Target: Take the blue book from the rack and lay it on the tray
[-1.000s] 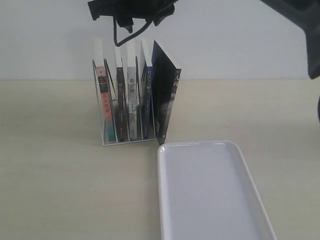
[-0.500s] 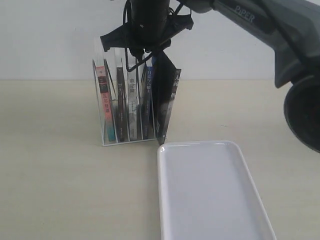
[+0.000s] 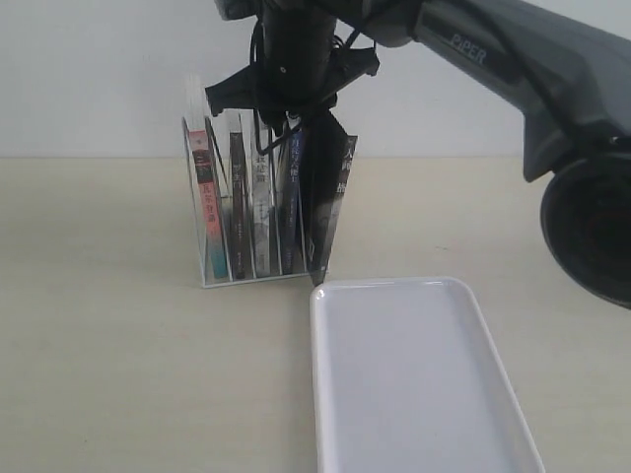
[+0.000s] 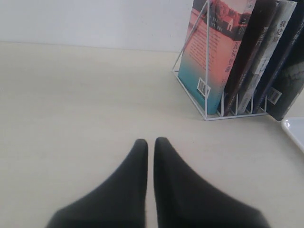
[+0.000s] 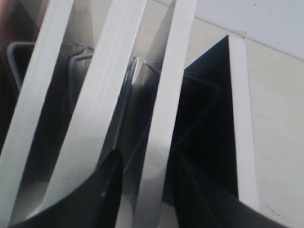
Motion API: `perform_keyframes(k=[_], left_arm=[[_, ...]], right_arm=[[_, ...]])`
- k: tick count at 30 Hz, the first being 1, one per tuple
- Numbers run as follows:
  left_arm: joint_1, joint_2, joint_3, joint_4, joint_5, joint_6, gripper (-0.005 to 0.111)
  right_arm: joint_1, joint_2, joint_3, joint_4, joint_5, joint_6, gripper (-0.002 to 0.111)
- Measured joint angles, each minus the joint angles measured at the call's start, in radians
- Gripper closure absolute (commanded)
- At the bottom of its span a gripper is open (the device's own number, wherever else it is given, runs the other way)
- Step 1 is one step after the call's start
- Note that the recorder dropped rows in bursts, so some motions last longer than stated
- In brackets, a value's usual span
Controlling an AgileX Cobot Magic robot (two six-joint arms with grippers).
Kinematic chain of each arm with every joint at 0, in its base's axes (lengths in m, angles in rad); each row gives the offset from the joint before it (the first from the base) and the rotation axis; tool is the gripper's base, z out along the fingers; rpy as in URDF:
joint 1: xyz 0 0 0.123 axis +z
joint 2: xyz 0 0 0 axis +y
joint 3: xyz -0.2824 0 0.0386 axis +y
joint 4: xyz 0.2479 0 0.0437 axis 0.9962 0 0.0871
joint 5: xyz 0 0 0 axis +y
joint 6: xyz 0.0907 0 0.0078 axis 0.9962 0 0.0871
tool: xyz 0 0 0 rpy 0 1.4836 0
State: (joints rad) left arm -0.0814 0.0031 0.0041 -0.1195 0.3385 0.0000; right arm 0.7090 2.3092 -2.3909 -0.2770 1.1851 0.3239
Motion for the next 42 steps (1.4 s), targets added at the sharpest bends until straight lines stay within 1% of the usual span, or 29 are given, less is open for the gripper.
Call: perform_keyframes(k=[20,21,22,24,25,37,42], left_arm=[[0.0,0.0,0.0,0.0,0.0,0.0,0.103],[0.0,0.0,0.0,0.0,0.0,0.0,0.103],[0.0,0.0,0.0,0.0,0.0,0.0,0.103],[0.0,0.0,0.0,0.0,0.0,0.0,0.103],[0.0,0.0,0.0,0.0,0.0,0.0,0.103],[0.0,0.0,0.0,0.0,0.0,0.0,0.103],[0.0,0.0,0.0,0.0,0.0,0.0,0.103]], right_arm=[[0.0,0.065,0.0,0.002,-0.035,0.0,0.075],[0.0,0.065,0.0,0.002,-0.035,0.0,0.079],[0.0,0.065,0.0,0.002,-0.036,0.0,0.084],[0.0,0.065,0.0,0.002,-0.038,0.002,0.099],[0.0,0.065,0.0,0.002,-0.039,0.006,0.108],[0.0,0.064,0.0,0.011,-0.046,0.02,0.108],[0.0,0.029,0.003,0.015,-0.029,0.02,0.108]])
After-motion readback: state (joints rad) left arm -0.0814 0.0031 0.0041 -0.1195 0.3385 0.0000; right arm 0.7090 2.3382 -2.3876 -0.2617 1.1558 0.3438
